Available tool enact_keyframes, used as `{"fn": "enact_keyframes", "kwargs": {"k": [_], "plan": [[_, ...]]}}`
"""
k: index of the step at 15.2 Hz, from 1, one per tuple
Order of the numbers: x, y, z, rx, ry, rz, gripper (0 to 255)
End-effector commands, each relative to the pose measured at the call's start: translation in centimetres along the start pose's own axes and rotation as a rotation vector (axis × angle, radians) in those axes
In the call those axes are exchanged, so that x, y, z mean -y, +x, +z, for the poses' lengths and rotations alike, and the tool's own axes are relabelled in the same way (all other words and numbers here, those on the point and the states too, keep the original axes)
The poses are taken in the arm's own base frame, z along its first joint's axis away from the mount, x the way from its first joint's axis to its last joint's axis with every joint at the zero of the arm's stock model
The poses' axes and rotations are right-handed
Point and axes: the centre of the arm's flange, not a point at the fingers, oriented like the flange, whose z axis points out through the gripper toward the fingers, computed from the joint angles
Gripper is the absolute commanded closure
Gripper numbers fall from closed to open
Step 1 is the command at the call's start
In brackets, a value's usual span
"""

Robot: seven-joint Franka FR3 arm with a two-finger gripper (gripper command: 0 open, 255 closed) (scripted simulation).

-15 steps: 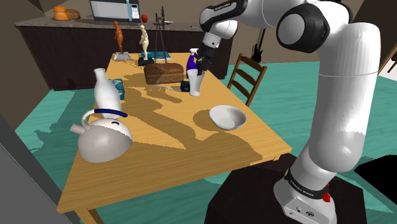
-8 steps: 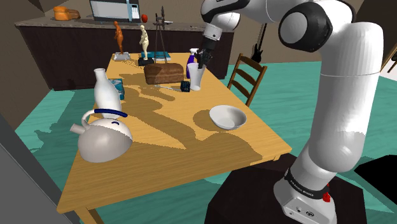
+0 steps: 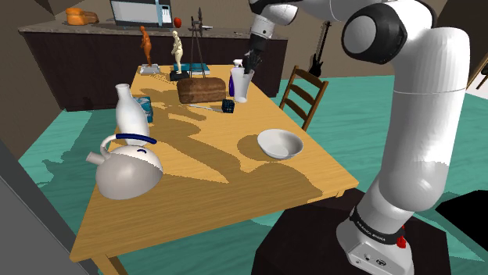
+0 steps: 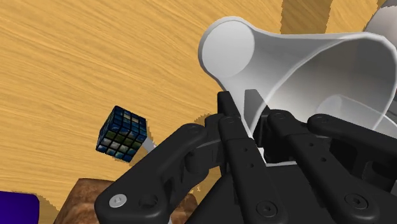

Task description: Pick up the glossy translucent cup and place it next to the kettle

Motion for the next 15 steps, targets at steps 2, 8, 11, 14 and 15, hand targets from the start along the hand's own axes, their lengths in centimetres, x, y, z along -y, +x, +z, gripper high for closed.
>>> {"fn": "enact_keyframes", "kwargs": {"k": [2, 8, 11, 14, 15], "plan": [[0.5, 0.1, -1.5, 0.000, 0.000, 0.000, 255], [1.4, 0.5, -4.5, 0.000, 0.000, 0.000, 255], [1.8, 0.7, -6.0, 0.000, 0.000, 0.000, 255], [2.3, 0.9, -7.6, 0.000, 0.000, 0.000, 255], [2.4, 0.9, -8.1, 0.000, 0.000, 0.000, 255]]}}
